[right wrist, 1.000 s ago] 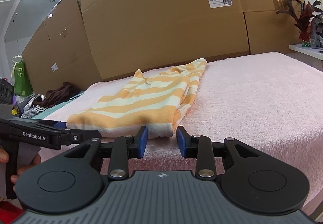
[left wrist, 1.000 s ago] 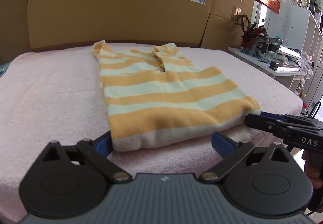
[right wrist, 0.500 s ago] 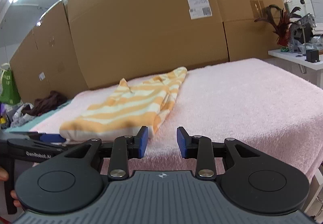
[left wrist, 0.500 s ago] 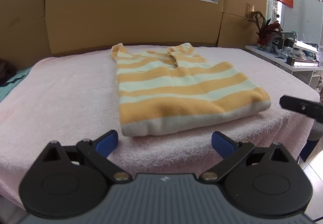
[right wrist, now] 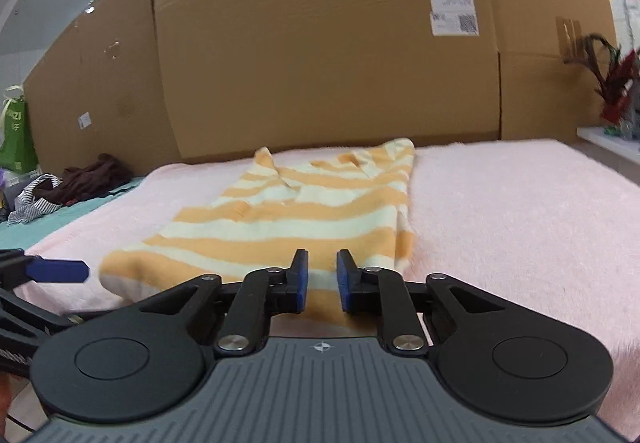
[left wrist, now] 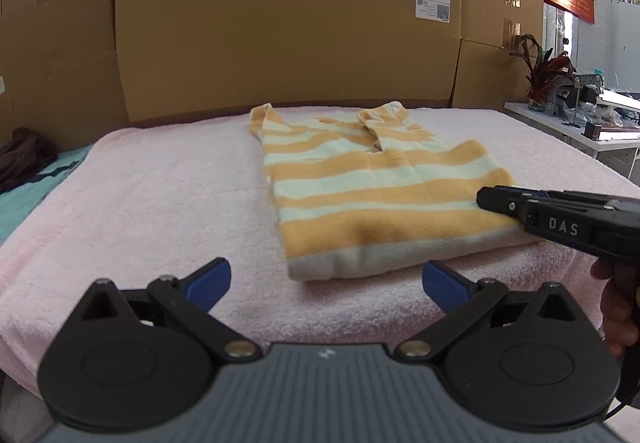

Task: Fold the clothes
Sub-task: 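Open both grippers and pull them back from the folded shirt, then lower both open grippers toward the folded shirt's edge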

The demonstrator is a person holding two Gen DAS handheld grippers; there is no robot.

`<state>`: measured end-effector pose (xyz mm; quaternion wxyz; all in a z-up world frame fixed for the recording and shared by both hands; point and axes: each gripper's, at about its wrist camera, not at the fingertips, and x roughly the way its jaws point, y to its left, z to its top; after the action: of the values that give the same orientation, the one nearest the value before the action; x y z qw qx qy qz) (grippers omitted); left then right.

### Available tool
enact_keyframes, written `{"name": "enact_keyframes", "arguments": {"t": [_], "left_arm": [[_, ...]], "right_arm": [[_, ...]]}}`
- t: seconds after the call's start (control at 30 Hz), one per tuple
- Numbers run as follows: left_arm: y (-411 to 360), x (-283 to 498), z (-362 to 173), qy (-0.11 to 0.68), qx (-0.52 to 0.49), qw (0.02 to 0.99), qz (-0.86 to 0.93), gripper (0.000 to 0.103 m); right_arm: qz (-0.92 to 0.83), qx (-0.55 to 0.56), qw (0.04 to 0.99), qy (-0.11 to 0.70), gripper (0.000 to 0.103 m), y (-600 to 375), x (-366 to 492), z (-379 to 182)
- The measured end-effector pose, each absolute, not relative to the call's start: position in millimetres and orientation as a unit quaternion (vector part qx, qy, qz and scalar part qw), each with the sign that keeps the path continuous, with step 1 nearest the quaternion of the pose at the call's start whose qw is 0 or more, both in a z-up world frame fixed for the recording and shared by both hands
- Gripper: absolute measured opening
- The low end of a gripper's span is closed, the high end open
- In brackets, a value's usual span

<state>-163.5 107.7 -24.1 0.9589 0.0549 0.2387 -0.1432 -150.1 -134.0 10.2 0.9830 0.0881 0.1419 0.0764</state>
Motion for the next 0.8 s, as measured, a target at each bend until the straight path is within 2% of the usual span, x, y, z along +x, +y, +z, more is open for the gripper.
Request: {"name": "enact_keyframes", "arguments": {"t": [0.2, 0.5, 0.53, 0.63, 0.73, 0.8], "left_arm": [[109, -162, -17, 0.23, 0.058, 0.962, -0.133, 0.102], [94, -145, 17, 0.155, 0.02, 0.972, -0.178, 0.102], [87, -137, 14, 0.159, 0.021, 0.971, -0.176, 0.101], [67, -116, 3, 0.174, 0.025, 0.97, -0.169, 0.083], [61, -96, -17, 0.208, 0.033, 0.967, -0.147, 0.082], [69, -88, -29, 0.216, 0.024, 0.968, -0.127, 0.089]], "right_arm": [[0.089, 0.1, 0.982, 0.131, 0.008, -143, -153, 1], [0.094, 0.087, 0.986, 0.11, 0.01, -139, -154, -3], [0.095, 0.088, 0.986, 0.109, 0.01, -140, -154, -3], [0.097, 0.085, 0.986, 0.109, 0.01, -140, -155, -2], [0.1, 0.088, 0.985, 0.109, 0.011, -141, -156, -2], [0.105, 0.089, 0.985, 0.106, 0.011, -143, -157, -3]]}}
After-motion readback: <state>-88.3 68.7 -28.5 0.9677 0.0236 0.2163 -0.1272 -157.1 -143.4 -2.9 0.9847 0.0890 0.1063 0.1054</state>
